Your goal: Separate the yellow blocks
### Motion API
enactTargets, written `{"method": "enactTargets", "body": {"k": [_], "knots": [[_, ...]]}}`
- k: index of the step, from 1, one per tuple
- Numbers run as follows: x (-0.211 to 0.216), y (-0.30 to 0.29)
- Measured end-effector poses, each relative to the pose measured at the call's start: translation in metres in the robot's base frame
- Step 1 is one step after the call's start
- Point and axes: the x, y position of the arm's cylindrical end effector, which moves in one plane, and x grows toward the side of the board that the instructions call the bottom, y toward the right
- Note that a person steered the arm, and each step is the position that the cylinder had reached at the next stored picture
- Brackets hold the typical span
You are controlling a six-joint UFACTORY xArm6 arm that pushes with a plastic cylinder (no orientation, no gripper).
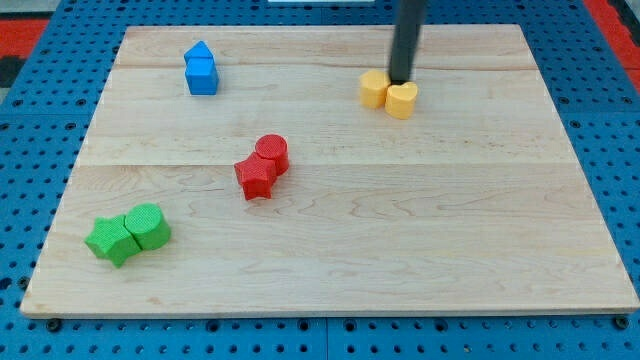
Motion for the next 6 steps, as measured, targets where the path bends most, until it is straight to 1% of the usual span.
{"method": "enactTargets", "body": {"k": [1,2,3,4,5,6], "knots": [[0.04,-0.021],[0.032,-0.01],[0.062,0.04],[0.046,0.079],[0.031,0.033],[0.022,0.014]]}}
